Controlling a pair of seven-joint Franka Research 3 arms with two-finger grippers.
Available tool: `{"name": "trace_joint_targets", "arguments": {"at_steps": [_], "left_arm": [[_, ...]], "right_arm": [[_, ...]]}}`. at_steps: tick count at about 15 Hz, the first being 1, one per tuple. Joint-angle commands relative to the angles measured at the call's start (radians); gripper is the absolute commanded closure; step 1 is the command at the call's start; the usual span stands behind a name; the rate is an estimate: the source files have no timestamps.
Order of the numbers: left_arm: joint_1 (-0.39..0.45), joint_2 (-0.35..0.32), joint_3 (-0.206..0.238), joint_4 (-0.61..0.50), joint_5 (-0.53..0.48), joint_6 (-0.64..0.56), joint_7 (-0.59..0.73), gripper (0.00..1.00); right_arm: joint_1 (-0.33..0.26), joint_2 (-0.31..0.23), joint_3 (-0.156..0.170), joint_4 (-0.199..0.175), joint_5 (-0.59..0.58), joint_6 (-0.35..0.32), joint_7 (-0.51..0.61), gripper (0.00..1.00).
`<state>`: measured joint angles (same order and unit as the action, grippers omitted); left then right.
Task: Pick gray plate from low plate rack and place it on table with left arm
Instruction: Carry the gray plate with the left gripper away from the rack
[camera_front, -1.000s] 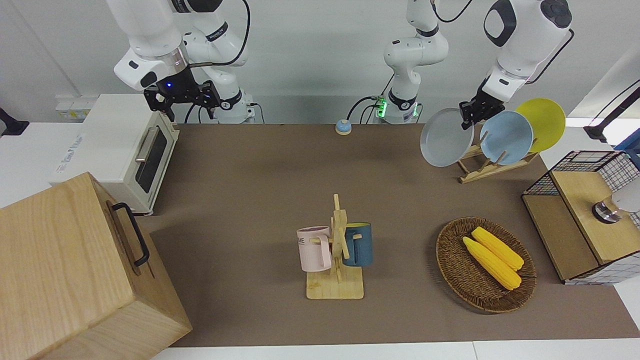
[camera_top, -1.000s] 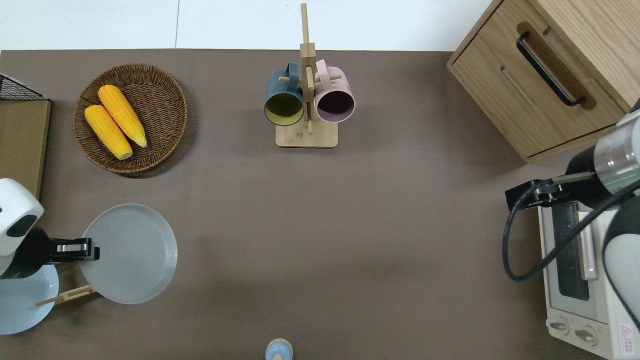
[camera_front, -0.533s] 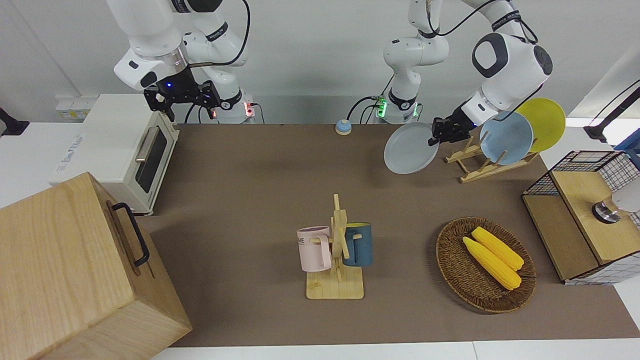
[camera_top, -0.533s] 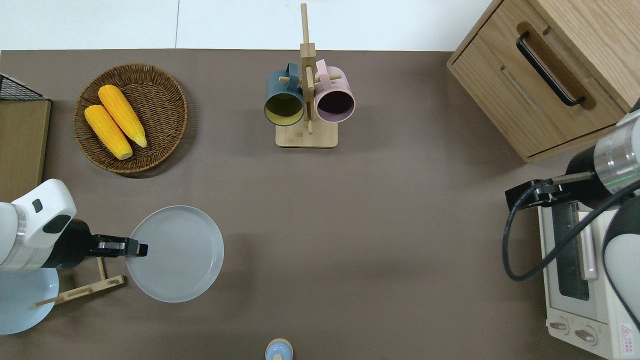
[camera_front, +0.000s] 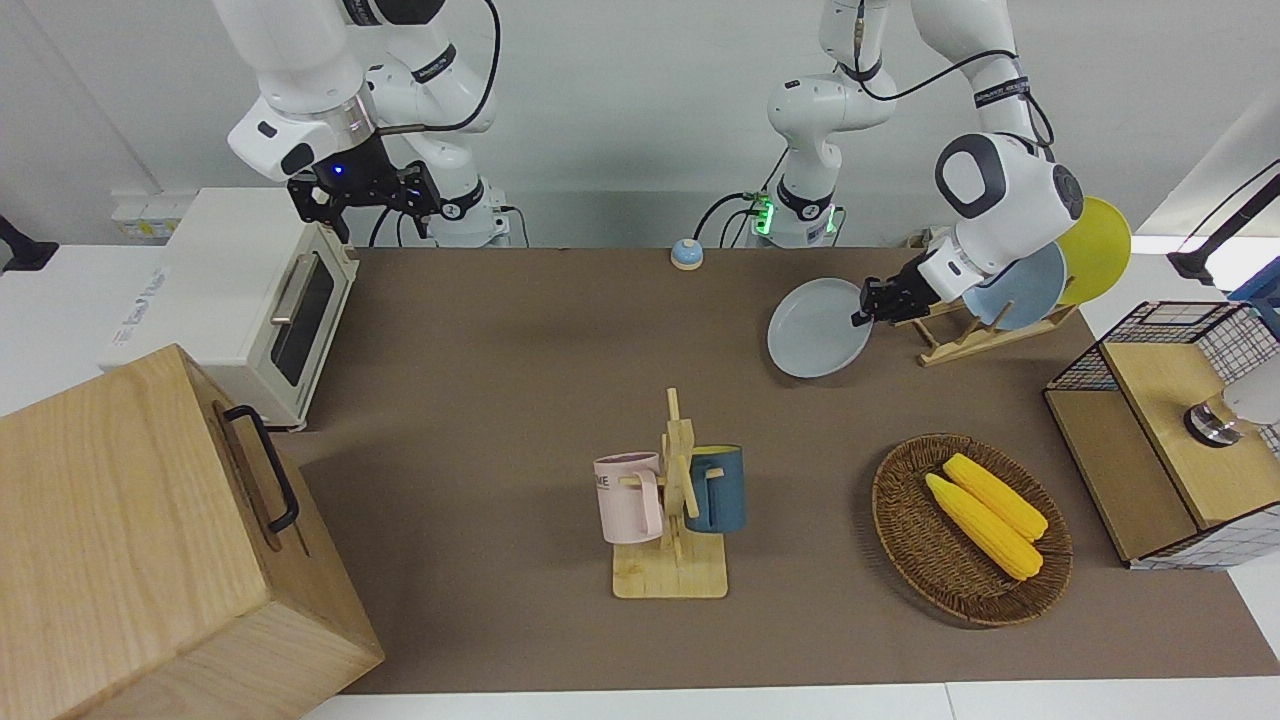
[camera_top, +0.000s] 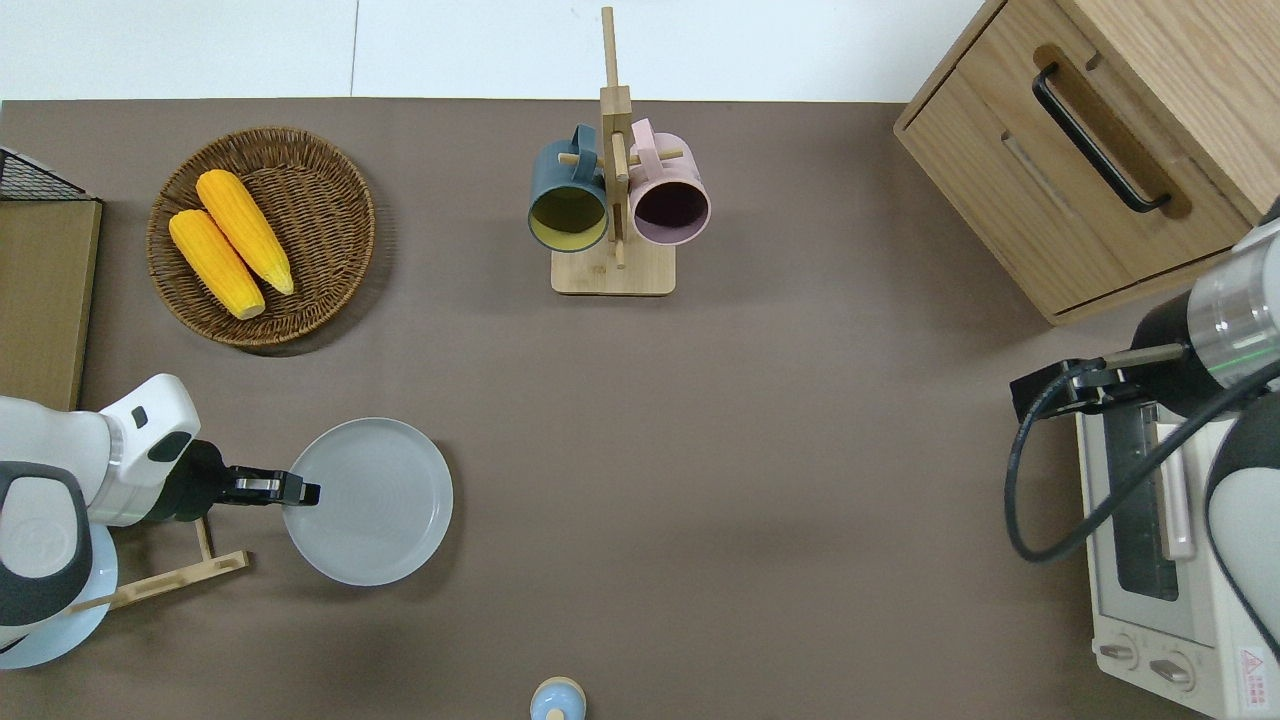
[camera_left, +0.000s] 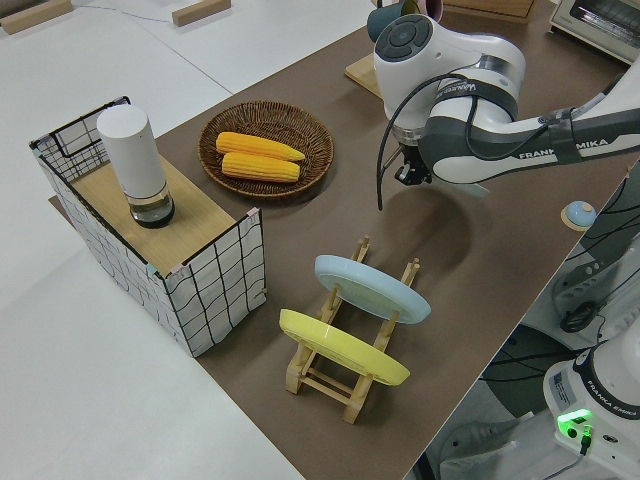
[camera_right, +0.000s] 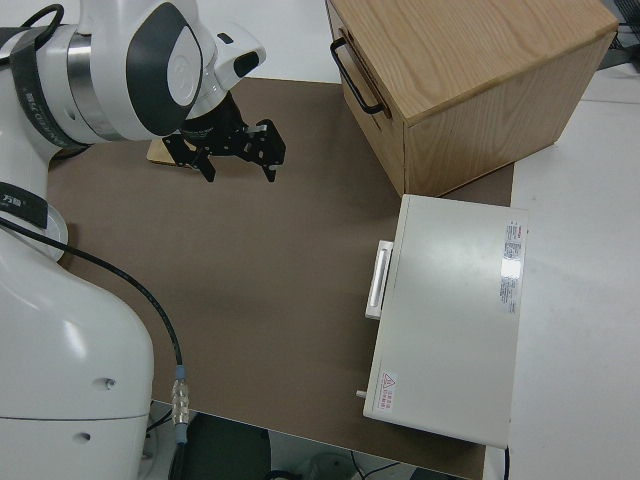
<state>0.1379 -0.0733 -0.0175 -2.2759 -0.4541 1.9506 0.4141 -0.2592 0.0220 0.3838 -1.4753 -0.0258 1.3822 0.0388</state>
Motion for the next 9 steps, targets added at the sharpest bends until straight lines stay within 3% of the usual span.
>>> {"name": "trace_joint_targets", "arguments": {"at_steps": [1,3,9], "left_arm": [[-0.001,0.012,0.002,-0.019,-0.020,0.028,0.041,0.95],[0.000,0.017,0.002,-0.019,-0.017,0.030,0.044,0.82],[0.002,0.026,0.002,-0.010,-0.003,0.030,0.045,0.59]], "right_arm": [[-0.023,-0.002,0.021,0.007,-0.006,-0.011,0.012,0.017],[-0.023,-0.002,0.021,0.007,-0.006,-0.011,0.012,0.017],[-0.023,-0.002,0.020,0.007,-0.006,-0.011,0.012,0.017]]}}
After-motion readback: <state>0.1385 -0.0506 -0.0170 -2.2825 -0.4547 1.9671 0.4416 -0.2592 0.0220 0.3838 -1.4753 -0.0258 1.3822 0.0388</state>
